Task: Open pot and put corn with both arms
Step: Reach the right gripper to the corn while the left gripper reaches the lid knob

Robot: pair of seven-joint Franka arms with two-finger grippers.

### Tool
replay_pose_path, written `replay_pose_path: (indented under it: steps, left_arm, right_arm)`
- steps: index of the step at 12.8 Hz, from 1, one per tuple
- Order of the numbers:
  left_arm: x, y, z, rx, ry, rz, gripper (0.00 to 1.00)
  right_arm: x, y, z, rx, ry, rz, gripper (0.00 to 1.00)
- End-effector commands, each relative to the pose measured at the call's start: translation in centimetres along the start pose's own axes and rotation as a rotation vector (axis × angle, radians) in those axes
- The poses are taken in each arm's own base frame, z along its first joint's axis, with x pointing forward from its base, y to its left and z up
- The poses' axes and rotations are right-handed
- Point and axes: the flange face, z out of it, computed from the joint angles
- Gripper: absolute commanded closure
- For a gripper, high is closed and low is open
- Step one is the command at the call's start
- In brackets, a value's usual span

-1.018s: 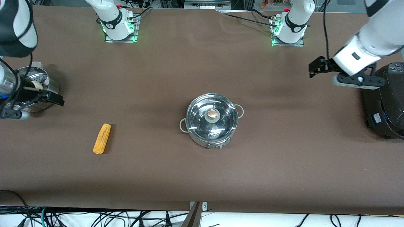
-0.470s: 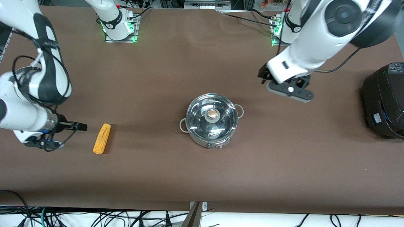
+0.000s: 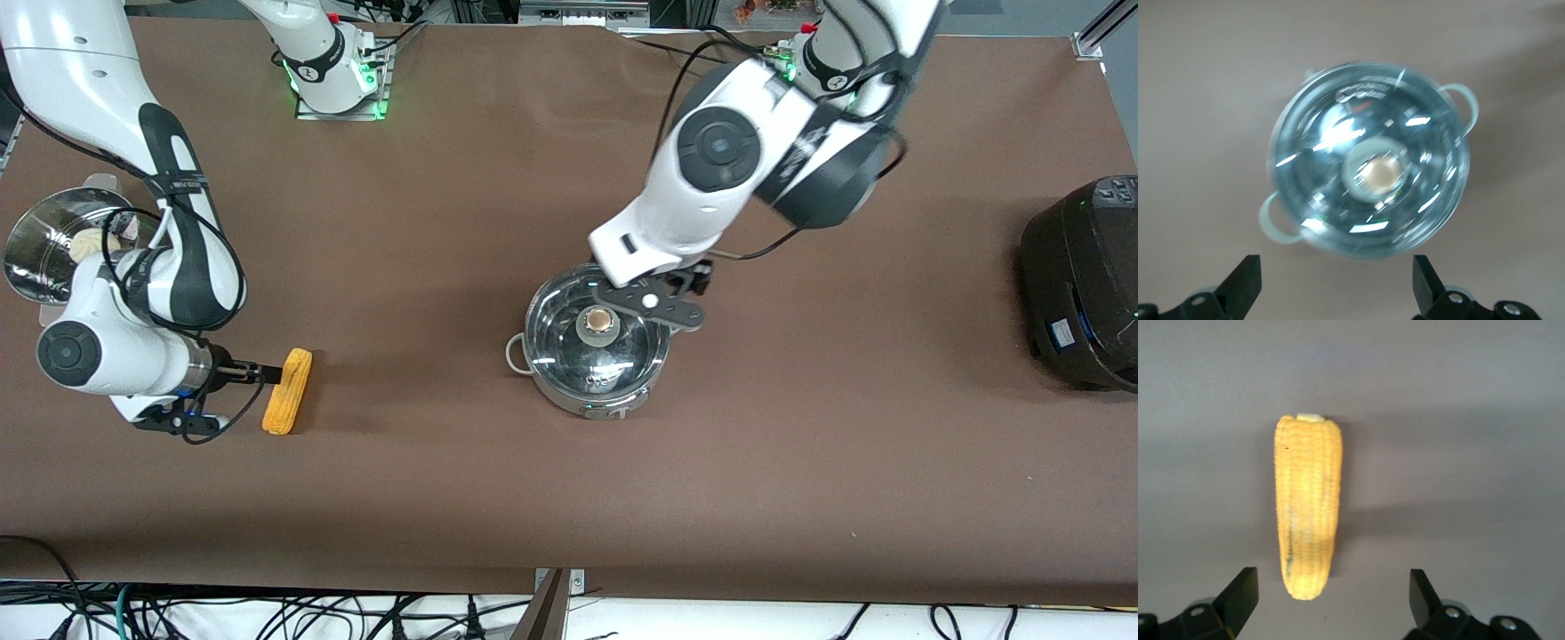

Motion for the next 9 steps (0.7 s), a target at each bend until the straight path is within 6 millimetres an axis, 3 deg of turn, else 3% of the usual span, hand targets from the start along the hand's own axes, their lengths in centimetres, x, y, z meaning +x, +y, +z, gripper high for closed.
replay_pose_path:
  steps: [1,3,5,9]
  left_arm:
    - [1.9,2.9,4.1,-0.014,0.068,-0.028,0.0]
    - [2.2,2.6,5.1,-0.005,0.075,-0.018,0.0]
    - [2.2,2.0,7.5,0.007,0.035,-0.021,0.0]
    - [2.3,1.6,9.2,0.019,0.014,-0.023,0.0]
  right_arm:
    - [0.4,-0.9,1.9,0.024,-0.014,0.005,0.0]
    - [0.5,-1.1,3.3,0.024,-0.017,0.002,0.0]
    - [0.8,-1.1,4.4,0.026,-0.008,0.003,0.0]
    - [1.2,-1.6,5.9,0.029,0.007,0.0,0.0]
